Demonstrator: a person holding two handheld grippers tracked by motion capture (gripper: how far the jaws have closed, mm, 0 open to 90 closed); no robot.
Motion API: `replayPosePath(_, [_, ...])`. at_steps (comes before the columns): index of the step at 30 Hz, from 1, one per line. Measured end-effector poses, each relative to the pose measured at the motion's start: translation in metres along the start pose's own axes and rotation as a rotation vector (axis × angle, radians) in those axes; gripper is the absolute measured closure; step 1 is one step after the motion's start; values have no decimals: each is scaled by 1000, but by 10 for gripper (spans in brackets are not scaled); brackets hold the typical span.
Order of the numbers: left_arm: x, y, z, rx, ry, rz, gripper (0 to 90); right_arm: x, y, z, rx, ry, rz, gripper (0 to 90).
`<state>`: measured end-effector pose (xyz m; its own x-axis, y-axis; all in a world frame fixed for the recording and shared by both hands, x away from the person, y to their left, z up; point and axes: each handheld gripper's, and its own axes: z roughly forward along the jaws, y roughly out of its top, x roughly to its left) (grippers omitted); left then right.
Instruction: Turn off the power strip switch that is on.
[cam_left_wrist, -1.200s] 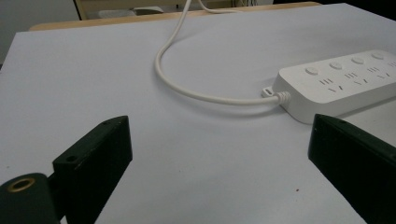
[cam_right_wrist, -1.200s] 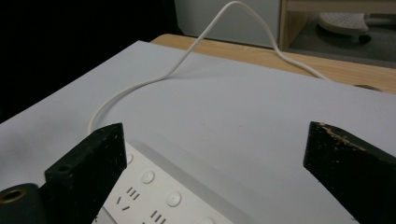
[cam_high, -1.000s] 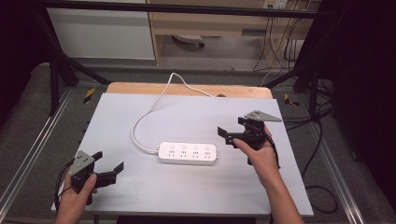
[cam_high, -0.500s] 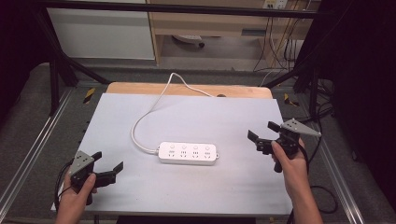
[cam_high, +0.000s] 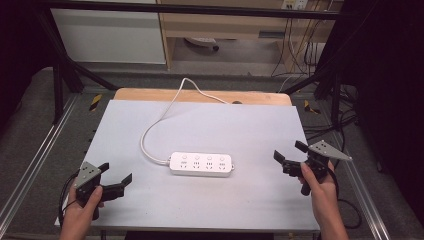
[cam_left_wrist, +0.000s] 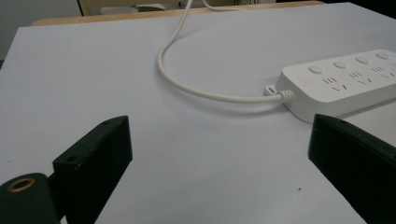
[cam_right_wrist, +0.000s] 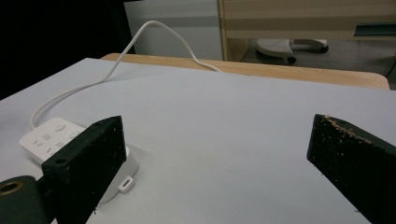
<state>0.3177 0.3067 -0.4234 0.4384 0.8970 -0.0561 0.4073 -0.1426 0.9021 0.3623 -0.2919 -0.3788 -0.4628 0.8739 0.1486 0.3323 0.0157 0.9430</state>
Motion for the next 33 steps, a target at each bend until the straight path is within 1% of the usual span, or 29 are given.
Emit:
replayPosePath(2, [0,0,0,0,1,1,60,-1,-4,-2,1,-4,0,55])
replayPosePath(5, [0,0,0,0,0,0,61,-3,-13,-4,7,-10,-19,55])
replayPosePath(10, [0,0,0,-4,2,-1,61,-2,-24,-7,16,-20,-25,55])
replayPosePath(14, [0,0,-1,-4,2,-4,61,-1,-32,-8,13,-24,-27,54])
replayPosePath(18, [0,0,0,-4,1,-3,61,-1,-40,-6,5,-31,-43,47])
replayPosePath(20, [0,0,0,-4,0,-4,61,0,-43,-6,9,-35,-38,44])
replayPosePath(25, [0,0,-1,-4,2,-2,60,5,-52,-1,35,-19,-50,41])
replayPosePath(28, [0,0,-1,-5,1,-1,61,9,-57,4,67,-7,-56,41])
replayPosePath(33, [0,0,-1,-6,-1,-1,61,14,-64,12,108,9,-77,42])
